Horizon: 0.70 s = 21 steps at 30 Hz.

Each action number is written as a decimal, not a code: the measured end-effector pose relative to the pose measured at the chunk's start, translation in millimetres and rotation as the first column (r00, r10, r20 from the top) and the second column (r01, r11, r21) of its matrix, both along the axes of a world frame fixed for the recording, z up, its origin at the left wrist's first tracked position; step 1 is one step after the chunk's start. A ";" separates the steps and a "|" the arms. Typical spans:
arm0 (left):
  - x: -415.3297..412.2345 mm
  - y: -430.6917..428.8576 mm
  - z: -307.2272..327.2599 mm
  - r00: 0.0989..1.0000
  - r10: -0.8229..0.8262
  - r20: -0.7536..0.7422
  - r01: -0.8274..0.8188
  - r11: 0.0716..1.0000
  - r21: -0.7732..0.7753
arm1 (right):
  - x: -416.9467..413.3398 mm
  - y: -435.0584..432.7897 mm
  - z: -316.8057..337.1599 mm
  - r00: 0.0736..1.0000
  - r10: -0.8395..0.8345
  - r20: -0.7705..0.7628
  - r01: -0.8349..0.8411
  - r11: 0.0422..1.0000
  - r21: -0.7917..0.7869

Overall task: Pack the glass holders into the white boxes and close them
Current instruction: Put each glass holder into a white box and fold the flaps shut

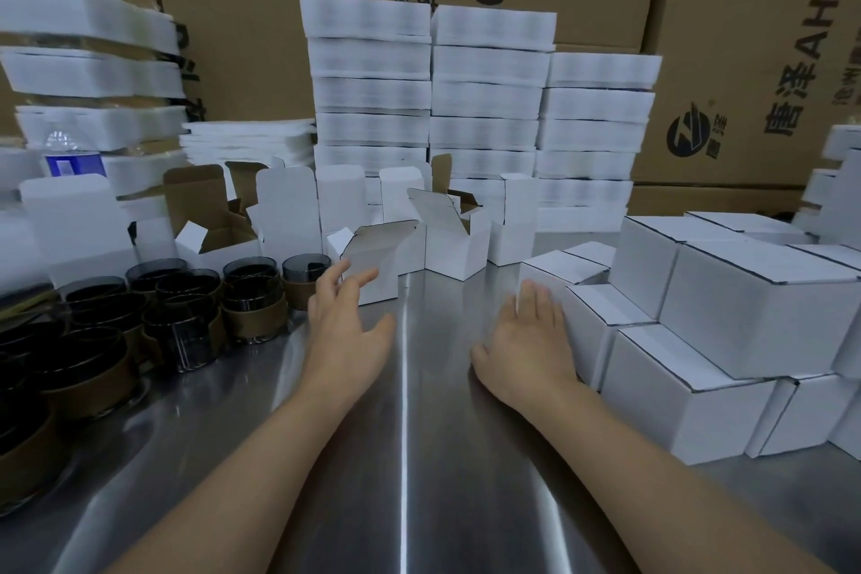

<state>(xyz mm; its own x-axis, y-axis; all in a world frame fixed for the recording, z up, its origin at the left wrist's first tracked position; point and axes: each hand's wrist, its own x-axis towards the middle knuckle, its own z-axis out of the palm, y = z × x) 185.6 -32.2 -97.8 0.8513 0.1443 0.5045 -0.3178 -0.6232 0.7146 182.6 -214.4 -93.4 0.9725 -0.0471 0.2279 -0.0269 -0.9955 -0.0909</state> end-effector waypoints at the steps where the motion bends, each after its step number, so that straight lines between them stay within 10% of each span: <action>1: 0.5 -0.1 -0.8 1.000 0.000 -0.011 0.000 1.000 0.010 | -1.0 -0.1 0.4 0.999 0.039 0.012 -0.040 0.998 0.048; 12: 1.1 -3.8 -1.6 0.985 -0.143 -0.099 0.131 0.984 -0.117 | -2.1 61.3 51.2 0.924 0.305 0.230 -0.360 0.898 0.253; 21: 2.3 -1.4 0.9 0.989 -0.127 -0.071 0.113 0.979 -0.167 | 21.4 94.7 70.9 0.943 0.327 0.055 -0.314 0.827 0.466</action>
